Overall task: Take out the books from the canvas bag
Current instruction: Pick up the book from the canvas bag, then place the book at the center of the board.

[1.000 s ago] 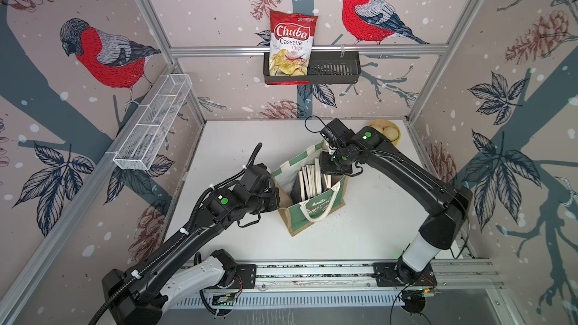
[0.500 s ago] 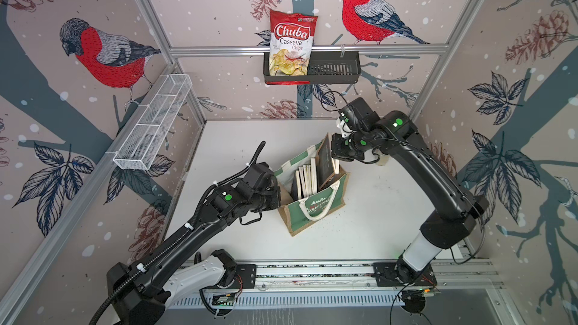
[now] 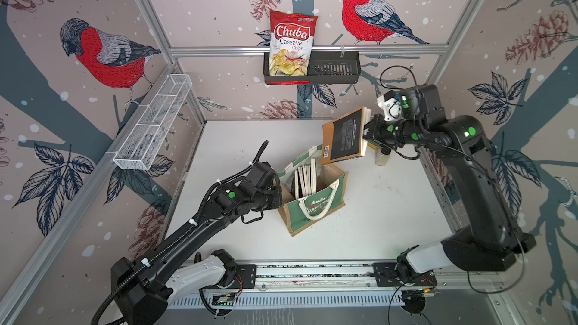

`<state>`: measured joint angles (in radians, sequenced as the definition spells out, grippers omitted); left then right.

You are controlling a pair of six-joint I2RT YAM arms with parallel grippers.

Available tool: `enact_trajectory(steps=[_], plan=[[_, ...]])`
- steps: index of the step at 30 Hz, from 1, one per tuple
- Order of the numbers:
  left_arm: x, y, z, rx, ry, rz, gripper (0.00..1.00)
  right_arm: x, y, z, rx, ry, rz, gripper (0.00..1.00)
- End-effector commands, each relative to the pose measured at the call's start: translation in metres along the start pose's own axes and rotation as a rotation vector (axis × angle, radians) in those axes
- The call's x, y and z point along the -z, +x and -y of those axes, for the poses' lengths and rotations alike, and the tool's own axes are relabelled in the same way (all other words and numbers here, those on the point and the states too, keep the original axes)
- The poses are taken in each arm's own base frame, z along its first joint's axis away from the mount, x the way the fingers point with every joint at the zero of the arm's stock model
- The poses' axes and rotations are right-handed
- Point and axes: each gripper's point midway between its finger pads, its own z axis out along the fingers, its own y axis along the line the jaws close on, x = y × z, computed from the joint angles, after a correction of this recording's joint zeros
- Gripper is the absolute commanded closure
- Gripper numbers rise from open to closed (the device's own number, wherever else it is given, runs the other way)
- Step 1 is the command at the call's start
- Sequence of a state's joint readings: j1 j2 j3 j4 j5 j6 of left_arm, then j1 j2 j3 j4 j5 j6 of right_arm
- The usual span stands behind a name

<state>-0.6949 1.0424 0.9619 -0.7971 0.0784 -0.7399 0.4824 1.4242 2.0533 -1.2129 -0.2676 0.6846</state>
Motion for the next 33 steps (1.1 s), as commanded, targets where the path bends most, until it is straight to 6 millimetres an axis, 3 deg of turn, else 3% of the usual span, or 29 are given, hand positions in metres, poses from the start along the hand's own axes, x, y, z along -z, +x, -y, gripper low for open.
enact_trajectory(steps=[1, 6, 9, 19, 22, 28, 33], plan=[[0.001, 0.001, -0.007, 0.001, -0.037, -0.003, 1.0, 0.013, -0.032, 0.002, -0.024, -0.074, 0.152, 0.99], [0.003, 0.002, -0.008, 0.01, -0.039, -0.003, 1.0, 0.009, -0.046, 0.041, -0.097, -0.093, 0.206, 0.99], [0.004, 0.002, -0.009, 0.014, -0.043, -0.002, 1.0, -0.007, -0.055, 0.056, -0.103, -0.093, 0.221, 0.99], [0.007, 0.003, -0.008, 0.034, -0.031, 0.0, 1.0, -0.112, -0.065, 0.129, -0.161, -0.022, 0.222, 0.99], [0.009, 0.003, -0.007, 0.039, -0.026, 0.002, 1.0, -0.143, -0.066, 0.141, -0.147, 0.026, 0.221, 0.99], [0.014, 0.001, -0.005, 0.043, -0.018, 0.011, 1.0, -0.215, -0.039, 0.173, -0.147, 0.145, 0.141, 0.99], [0.017, 0.0, -0.004, 0.041, -0.015, 0.019, 1.0, -0.254, -0.028, 0.198, -0.139, 0.199, 0.154, 0.99]])
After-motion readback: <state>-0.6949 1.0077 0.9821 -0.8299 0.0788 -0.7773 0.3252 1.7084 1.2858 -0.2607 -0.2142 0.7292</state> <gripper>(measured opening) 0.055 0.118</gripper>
